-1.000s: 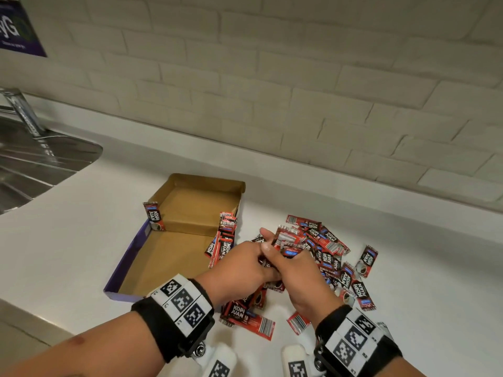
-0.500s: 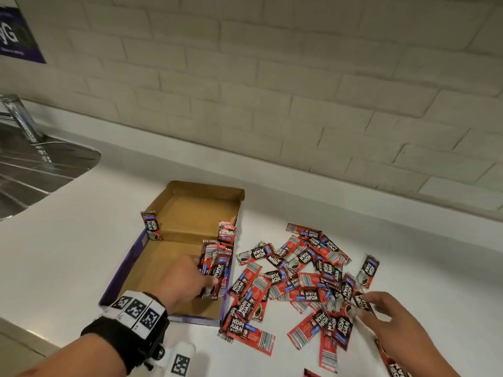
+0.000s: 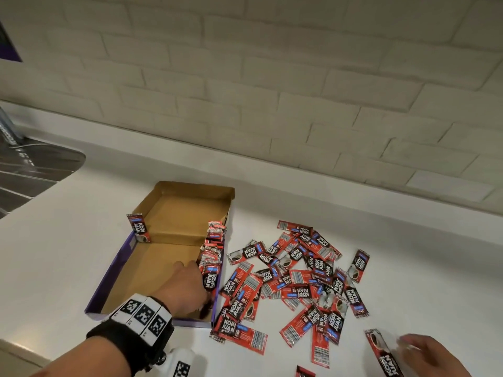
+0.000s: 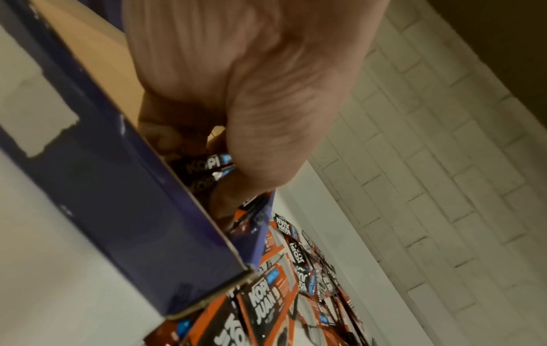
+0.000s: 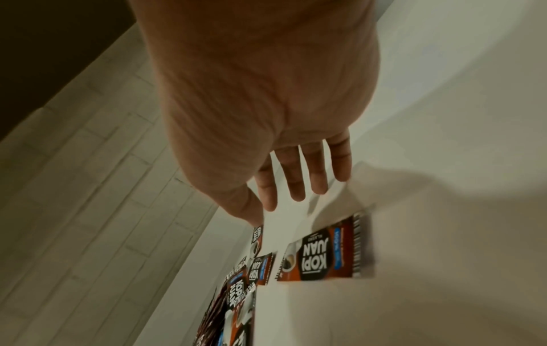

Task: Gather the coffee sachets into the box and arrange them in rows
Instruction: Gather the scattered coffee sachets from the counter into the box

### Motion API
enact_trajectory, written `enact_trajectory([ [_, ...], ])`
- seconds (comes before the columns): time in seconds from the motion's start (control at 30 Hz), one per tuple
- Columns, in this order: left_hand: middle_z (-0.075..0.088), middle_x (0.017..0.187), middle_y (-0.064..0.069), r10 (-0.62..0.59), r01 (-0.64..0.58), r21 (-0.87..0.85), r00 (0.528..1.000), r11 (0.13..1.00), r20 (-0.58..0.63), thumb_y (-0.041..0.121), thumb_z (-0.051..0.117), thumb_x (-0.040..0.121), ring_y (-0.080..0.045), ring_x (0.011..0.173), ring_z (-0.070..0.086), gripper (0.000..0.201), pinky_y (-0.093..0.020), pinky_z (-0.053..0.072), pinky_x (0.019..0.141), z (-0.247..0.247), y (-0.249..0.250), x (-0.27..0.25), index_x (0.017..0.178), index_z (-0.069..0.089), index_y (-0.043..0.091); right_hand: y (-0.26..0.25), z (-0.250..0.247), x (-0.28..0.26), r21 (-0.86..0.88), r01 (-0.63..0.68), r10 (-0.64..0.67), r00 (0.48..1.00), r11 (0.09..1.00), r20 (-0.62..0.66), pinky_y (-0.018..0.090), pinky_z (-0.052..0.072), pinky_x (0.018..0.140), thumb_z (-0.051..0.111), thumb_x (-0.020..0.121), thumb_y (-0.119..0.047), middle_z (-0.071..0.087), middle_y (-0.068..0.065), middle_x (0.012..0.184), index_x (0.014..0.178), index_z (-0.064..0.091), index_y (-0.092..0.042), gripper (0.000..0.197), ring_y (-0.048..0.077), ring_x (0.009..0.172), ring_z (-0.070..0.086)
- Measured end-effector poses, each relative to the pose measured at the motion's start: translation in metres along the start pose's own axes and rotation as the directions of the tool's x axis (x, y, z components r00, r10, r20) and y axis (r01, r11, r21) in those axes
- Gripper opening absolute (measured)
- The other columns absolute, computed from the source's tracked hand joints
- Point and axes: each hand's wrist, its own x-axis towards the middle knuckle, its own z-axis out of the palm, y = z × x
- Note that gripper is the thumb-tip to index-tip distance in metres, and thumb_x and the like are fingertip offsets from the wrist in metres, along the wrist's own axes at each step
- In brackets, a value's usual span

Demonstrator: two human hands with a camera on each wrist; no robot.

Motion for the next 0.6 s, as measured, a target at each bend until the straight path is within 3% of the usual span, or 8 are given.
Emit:
enact_trajectory([
  [0.07, 0.048, 0.127, -0.014, -0.021, 0.017, -0.075, 0.998, 0.997, -0.063, 0.026, 0.066, 0.087, -0.022, 0.096, 0.048, 0.048, -0.025, 0.044, 0.072, -0.001, 0.005, 0.003, 0.128, 0.046, 0.010, 0.000, -0.003, 0.002, 0.021, -0.004, 0.004, 1.000, 1.000, -0.009, -0.002, 0.041, 0.067, 0.074, 0.081, 0.012, 0.074, 0.011, 0.088, 0.070, 0.073, -0.015, 0.030, 0.010, 0.072, 0.067],
  [0.13, 0.048, 0.116, -0.006, -0.014, 0.005, -0.107, 0.997, 0.994, -0.080, 0.016, 0.063, 0.091, -0.024, 0.107, 0.047, 0.037, -0.031, 0.046, 0.090, -0.004, 0.012, 0.008, 0.125, 0.048, 0.012, -0.004, -0.005, 0.001, 0.038, -0.019, 0.019, 1.000, 0.999, -0.007, 0.015, 0.043, 0.073, 0.075, 0.081, 0.011, 0.074, 0.009, 0.089, 0.077, 0.073, -0.014, 0.026, 0.025, 0.082, 0.066],
  [0.2, 0.043, 0.107, 0.000, -0.030, 0.012, -0.164, 0.994, 0.986, -0.109, 0.014, 0.066, 0.092, -0.023, 0.112, 0.047, 0.035, -0.036, 0.042, 0.102, -0.010, 0.020, 0.016, 0.124, 0.052, 0.016, -0.008, -0.008, 0.000, 0.066, -0.030, 0.030, 1.000, 0.997, -0.007, 0.021, 0.039, 0.071, 0.073, 0.083, 0.011, 0.073, 0.008, 0.088, 0.082, 0.072, -0.012, 0.022, 0.011, 0.078, 0.068],
  [0.27, 0.044, 0.115, -0.003, -0.045, 0.015, -0.197, 0.987, 0.980, -0.152, 0.019, 0.071, 0.090, -0.024, 0.115, 0.051, 0.041, -0.039, 0.043, 0.107, -0.014, 0.026, 0.023, 0.126, 0.052, 0.014, -0.010, -0.009, -0.002, 0.082, -0.042, 0.043, 0.999, 0.996, -0.008, 0.016, 0.040, 0.068, 0.072, 0.084, 0.011, 0.073, 0.007, 0.087, 0.077, 0.072, -0.009, 0.021, -0.011, 0.060, 0.063],
  [0.33, 0.045, 0.127, -0.007, -0.067, 0.027, -0.226, 0.982, 0.974, -0.174, 0.021, 0.074, 0.089, -0.025, 0.115, 0.055, 0.050, -0.040, 0.043, 0.109, -0.016, 0.028, 0.029, 0.130, 0.049, 0.010, -0.007, -0.008, -0.002, 0.110, -0.053, 0.055, 0.998, 0.993, -0.015, 0.009, 0.048, 0.068, 0.073, 0.082, 0.012, 0.074, 0.006, 0.087, 0.066, 0.073, -0.018, 0.034, -0.015, 0.056, 0.061],
  [0.4, 0.045, 0.130, -0.009, -0.068, 0.024, -0.239, 0.982, 0.971, -0.179, 0.021, 0.076, 0.087, -0.025, 0.115, 0.056, 0.055, -0.040, 0.043, 0.109, -0.017, 0.029, 0.032, 0.133, 0.048, 0.010, -0.002, -0.007, -0.001, 0.120, -0.041, 0.042, 0.999, 0.992, -0.013, -0.004, 0.043, 0.064, 0.075, 0.080, 0.013, 0.075, 0.009, 0.082, 0.074, 0.074, -0.031, 0.044, -0.010, 0.058, 0.064],
  [0.5, 0.054, 0.122, -0.004, -0.038, 0.007, -0.215, 0.989, 0.977, -0.141, 0.022, 0.082, 0.080, -0.024, 0.119, 0.051, 0.058, -0.042, 0.044, 0.108, -0.018, 0.024, 0.035, 0.129, 0.052, 0.015, 0.002, -0.008, 0.002, 0.064, -0.043, 0.044, 0.999, 0.997, -0.022, -0.005, 0.042, 0.060, 0.077, 0.079, 0.014, 0.075, -0.006, 0.066, 0.068, 0.073, -0.015, 0.031, -0.001, 0.055, 0.066],
  [0.6, 0.062, 0.112, 0.001, -0.036, 0.016, -0.207, 0.995, 0.978, -0.093, 0.026, 0.089, 0.066, -0.022, 0.111, 0.058, 0.066, -0.045, 0.049, 0.103, -0.019, 0.014, 0.039, 0.122, 0.055, 0.021, 0.004, -0.007, 0.004, 0.045, -0.059, 0.060, 0.998, 0.997, -0.015, 0.000, 0.045, 0.060, 0.075, 0.081, 0.013, 0.076, -0.006, 0.072, 0.083, 0.071, -0.004, 0.018, 0.025, 0.073, 0.068],
])
